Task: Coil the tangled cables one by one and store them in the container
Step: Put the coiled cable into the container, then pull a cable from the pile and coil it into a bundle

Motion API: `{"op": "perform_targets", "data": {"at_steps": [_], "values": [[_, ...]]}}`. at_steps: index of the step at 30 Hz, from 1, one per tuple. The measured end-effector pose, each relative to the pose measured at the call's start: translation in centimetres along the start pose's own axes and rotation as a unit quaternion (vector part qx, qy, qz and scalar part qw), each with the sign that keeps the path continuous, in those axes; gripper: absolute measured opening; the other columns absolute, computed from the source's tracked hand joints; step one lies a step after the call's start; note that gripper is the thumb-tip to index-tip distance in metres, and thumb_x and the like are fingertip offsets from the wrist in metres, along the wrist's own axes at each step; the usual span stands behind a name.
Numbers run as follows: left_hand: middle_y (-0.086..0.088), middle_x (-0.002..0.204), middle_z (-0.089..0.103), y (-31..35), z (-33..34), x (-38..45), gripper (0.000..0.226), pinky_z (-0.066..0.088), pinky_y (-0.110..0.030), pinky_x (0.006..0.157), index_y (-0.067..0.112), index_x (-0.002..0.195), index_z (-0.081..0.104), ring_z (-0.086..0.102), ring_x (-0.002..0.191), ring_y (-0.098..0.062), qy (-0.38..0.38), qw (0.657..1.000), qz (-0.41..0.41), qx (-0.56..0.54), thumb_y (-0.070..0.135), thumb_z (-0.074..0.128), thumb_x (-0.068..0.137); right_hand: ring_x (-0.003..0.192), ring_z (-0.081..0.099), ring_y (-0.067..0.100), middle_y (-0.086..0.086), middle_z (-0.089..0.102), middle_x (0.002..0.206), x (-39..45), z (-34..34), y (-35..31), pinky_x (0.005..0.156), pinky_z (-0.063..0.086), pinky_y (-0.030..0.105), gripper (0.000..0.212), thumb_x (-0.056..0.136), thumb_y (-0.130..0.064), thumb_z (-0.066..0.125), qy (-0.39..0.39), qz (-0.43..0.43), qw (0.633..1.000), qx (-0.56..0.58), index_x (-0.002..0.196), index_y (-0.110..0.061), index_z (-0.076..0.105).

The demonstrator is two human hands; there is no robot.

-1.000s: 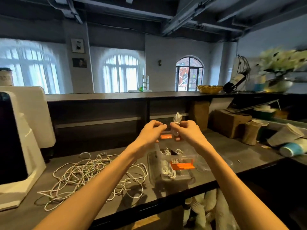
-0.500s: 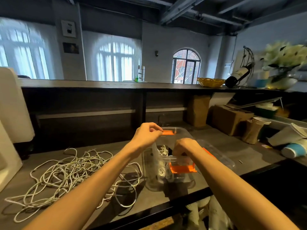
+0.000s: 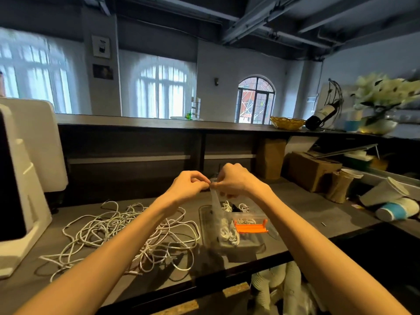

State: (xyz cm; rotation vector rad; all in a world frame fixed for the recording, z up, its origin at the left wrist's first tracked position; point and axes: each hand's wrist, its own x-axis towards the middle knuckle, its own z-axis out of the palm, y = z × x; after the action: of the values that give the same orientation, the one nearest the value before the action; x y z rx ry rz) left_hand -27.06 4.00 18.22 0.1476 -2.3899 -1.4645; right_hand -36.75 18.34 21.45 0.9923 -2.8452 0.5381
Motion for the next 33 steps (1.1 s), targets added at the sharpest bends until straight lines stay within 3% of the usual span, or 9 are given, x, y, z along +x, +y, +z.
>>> {"op": "perform_targets", "data": {"at_steps": [4,8,11,14,19,23,27,29,33], "values": [[-0.004,0.099,0.072,-2.6,-2.2,-3.6,0.01,0.052,-0.033,0.086,0.023,0.102,0.072,0.065,0.1,-0.015,0.021,1.0,-0.015,0.013,0.018,0.064,0.097,0.072,0.071,0.01,0.0,0.073,0.088,-4.7,1.5,-4.3,0.057,0.056,0.02,0.033,0.096,-0.039,0.069,-0.2,-0.077,0.975,0.059,0.116,-0.013,0.07],[0.007,0.105,0.068,-8.5,-2.4,-8.3,0.018,0.054,-0.03,0.088,0.028,0.1,0.069,0.063,0.101,-0.005,0.027,0.996,-0.031,0.074,0.011,0.066,0.095,0.091,0.07,0.019,0.009,0.068,0.119,-7.8,8.4,-5.6,0.075,0.062,0.03,0.052,0.09,-0.04,0.077,-0.332,-0.057,0.942,0.011,0.131,-0.013,0.06],[0.016,0.13,0.054,-12.5,-2.8,-11.2,0.035,0.043,-0.029,0.109,0.037,0.122,0.061,0.05,0.121,0.0,-0.01,0.984,-0.037,0.175,0.02,0.067,0.093,0.105,0.066,0.023,0.008,0.069,0.121,-8.7,13.3,-6.3,0.087,0.057,0.037,0.044,0.091,-0.042,0.074,-0.253,-0.106,0.961,-0.035,0.124,-0.015,0.065],[0.019,0.138,0.047,-14.8,-3.6,-12.5,0.05,0.035,-0.02,0.11,0.036,0.137,0.054,0.041,0.129,0.002,-0.006,0.975,-0.019,0.22,0.018,0.067,0.092,0.098,0.067,0.023,0.007,0.073,0.104,-7.7,16.9,-7.4,0.084,0.054,0.037,0.028,0.096,-0.038,0.065,-0.126,-0.094,0.986,0.056,0.108,-0.013,0.071],[0.013,0.126,0.065,-16.7,-5.0,-12.7,0.057,0.044,-0.008,0.098,0.027,0.125,0.065,0.057,0.116,0.011,0.046,0.996,-0.025,0.072,-0.014,0.06,0.087,0.078,0.06,0.019,-0.002,0.061,0.078,-7.1,21.5,-8.3,0.067,0.043,0.033,0.023,0.101,-0.024,0.059,0.002,-0.02,0.97,0.244,0.08,-0.015,0.058],[-0.003,0.112,0.076,-16.7,-4.9,-12.4,0.05,0.059,-0.027,0.084,0.013,0.117,0.068,0.07,0.108,-0.011,0.13,0.977,-0.063,-0.154,-0.023,0.057,0.084,0.083,0.068,0.018,0.004,0.068,0.092,-6.6,22.8,-6.9,0.078,0.056,0.04,0.019,0.102,-0.015,0.054,0.091,0.016,0.932,0.351,0.086,-0.018,0.065],[-0.008,0.11,0.076,-17.2,-5.3,-12.0,0.039,0.057,-0.039,0.093,0.012,0.12,0.064,0.072,0.108,-0.022,0.176,0.948,-0.061,-0.259,-0.014,0.062,0.09,0.09,0.068,0.007,-0.002,0.069,0.102,-7.1,22.8,-6.5,0.079,0.057,0.026,0.002,0.097,-0.029,0.069,0.1,-0.011,0.904,0.416,0.096,-0.026,0.07],[-0.009,0.11,0.076,-17.3,-5.4,-11.8,0.038,0.056,-0.04,0.096,0.01,0.121,0.063,0.072,0.107,-0.023,0.182,0.944,-0.063,-0.268,-0.013,0.061,0.091,0.094,0.067,0.008,-0.003,0.067,0.104,-7.4,22.8,-6.5,0.077,0.054,0.02,0.011,0.095,-0.034,0.07,0.117,-0.012,0.893,0.435,0.099,-0.024,0.072],[-0.014,0.11,0.076,-17.1,-5.5,-12.0,0.042,0.053,-0.045,0.099,0.007,0.124,0.06,0.072,0.109,-0.027,0.199,0.923,-0.068,-0.322,-0.01,0.068,0.086,0.111,0.048,0.013,-0.003,0.052,0.117,-8.1,23.4,-7.2,0.092,0.045,0.036,0.032,0.092,-0.038,0.071,0.257,-0.022,0.941,0.218,0.119,-0.022,0.065]]}}
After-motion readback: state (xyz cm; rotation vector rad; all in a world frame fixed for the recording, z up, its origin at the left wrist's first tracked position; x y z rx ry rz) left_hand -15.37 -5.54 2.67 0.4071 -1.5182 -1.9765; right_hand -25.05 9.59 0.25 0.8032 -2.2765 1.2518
